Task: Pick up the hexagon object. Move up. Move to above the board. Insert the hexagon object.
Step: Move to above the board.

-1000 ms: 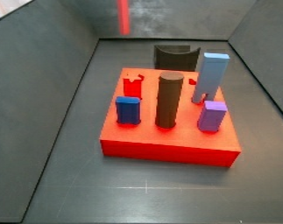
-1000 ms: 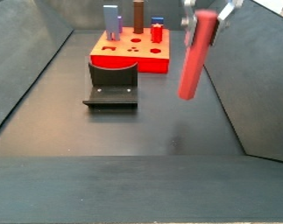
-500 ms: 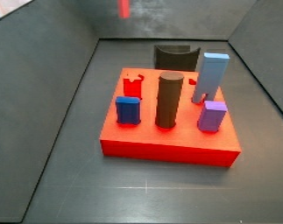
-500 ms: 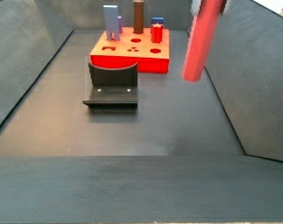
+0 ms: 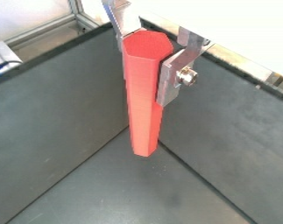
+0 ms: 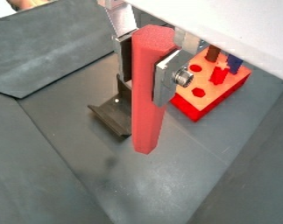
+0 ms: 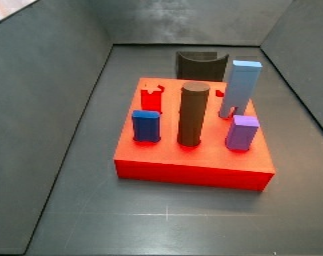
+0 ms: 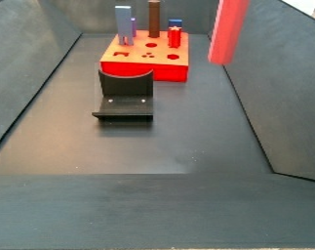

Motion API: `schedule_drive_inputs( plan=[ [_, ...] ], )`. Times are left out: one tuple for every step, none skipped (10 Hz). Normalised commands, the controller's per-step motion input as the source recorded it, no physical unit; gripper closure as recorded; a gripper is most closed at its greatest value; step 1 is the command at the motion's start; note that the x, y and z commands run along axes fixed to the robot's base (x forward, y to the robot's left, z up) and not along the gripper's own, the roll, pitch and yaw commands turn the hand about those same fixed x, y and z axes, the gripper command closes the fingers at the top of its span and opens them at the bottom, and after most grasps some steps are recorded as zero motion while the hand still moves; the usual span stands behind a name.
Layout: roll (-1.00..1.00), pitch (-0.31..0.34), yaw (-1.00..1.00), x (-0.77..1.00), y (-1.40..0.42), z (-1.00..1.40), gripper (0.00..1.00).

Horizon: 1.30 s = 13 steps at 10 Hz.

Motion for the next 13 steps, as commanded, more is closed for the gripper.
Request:
schedule_drive_inputs(
  plan=[
    [0.06, 0.093, 0.03, 0.00, 0.02, 0.77, 1.00],
    [0.06, 0.096, 0.03, 0.00, 0.02, 0.67, 1.00],
    [0.07, 0.101, 0.03, 0.00, 0.01, 0.46, 1.00],
    [0.07, 0.103, 0.03, 0.00, 0.00, 0.26, 1.00],
    [0.21, 0.355, -0.17, 0.15, -1.00, -0.06, 1.00],
    [0.21, 0.319, -0.15, 0.15, -1.00, -0.07, 1.00],
    [0.19, 0.249, -0.09, 0.15, -1.00, -0.07, 1.00],
    [0.06, 0.152, -0.05, 0.15, -1.00, -0.07, 1.00],
    [0.03, 0.110, -0.02, 0.15, -1.00, -0.07, 1.00],
    [0.00, 0.087, 0.00, 0.15, -1.00, -0.07, 1.00],
    [-0.01, 0.073, 0.00, 0.16, -1.00, -0.06, 1.00],
    [0.00, 0.064, 0.01, 0.16, -1.00, -0.06, 1.00],
    [-0.01, 0.056, 0.01, 0.17, -1.00, -0.06, 1.00]
  ],
)
